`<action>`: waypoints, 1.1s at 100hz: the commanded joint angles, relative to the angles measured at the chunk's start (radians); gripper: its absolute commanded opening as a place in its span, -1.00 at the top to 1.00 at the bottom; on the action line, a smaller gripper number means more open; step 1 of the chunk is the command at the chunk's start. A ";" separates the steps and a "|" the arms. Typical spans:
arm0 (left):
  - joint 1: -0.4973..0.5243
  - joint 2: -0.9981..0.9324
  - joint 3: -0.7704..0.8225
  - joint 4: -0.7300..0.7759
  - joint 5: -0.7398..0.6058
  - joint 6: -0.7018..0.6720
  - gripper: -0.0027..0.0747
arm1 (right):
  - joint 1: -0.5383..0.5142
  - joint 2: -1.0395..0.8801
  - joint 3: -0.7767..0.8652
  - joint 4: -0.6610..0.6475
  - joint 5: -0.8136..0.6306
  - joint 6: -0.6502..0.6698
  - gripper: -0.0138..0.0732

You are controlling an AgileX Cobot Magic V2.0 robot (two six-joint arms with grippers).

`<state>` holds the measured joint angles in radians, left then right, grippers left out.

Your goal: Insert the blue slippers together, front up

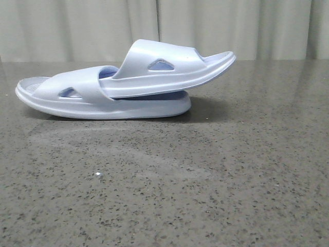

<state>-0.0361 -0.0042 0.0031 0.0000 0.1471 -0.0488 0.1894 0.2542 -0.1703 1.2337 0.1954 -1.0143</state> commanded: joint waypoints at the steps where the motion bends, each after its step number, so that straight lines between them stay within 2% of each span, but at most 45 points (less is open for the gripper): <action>1: -0.009 -0.029 0.009 0.000 -0.069 0.001 0.89 | 0.002 0.004 -0.027 0.016 -0.029 -0.011 0.86; 14: -0.009 -0.029 0.009 0.000 -0.069 0.001 0.89 | 0.002 0.004 -0.027 0.016 -0.029 -0.011 0.86; 34: -0.009 -0.029 0.009 0.000 -0.069 0.001 0.89 | 0.002 0.004 -0.016 0.005 -0.105 -0.011 0.86; 44: -0.009 -0.029 0.009 0.000 -0.069 0.001 0.89 | 0.002 0.004 -0.011 -0.229 -0.112 0.022 0.86; 49: -0.009 -0.029 0.009 0.000 -0.069 0.001 0.89 | 0.000 0.004 0.003 -0.375 -0.142 0.173 0.86; 55: -0.009 -0.029 0.009 0.000 -0.069 0.001 0.89 | -0.009 0.002 0.035 -0.591 -0.215 0.468 0.86; 61: -0.009 -0.029 0.009 0.000 -0.069 0.001 0.89 | -0.025 -0.010 0.069 -0.878 -0.247 0.746 0.86; 67: -0.009 -0.029 0.009 0.000 -0.069 0.001 0.89 | -0.048 -0.036 0.106 -1.056 -0.248 0.904 0.86; 71: -0.009 -0.029 0.009 0.000 -0.069 0.001 0.89 | -0.066 -0.059 0.133 -1.075 -0.248 0.940 0.86; 82: -0.009 -0.029 0.009 0.000 -0.069 0.001 0.89 | -0.109 -0.136 0.202 -1.075 -0.255 0.940 0.86; 97: -0.009 -0.029 0.009 0.000 -0.069 0.001 0.89 | -0.164 -0.280 0.202 -1.120 -0.113 0.940 0.86; 110: -0.009 -0.029 0.009 0.000 -0.068 0.001 0.89 | -0.190 -0.276 0.203 -1.128 -0.094 0.940 0.86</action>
<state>-0.0361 -0.0042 0.0031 0.0000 0.1497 -0.0488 0.0159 -0.0079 0.0102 0.1296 0.1483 -0.0775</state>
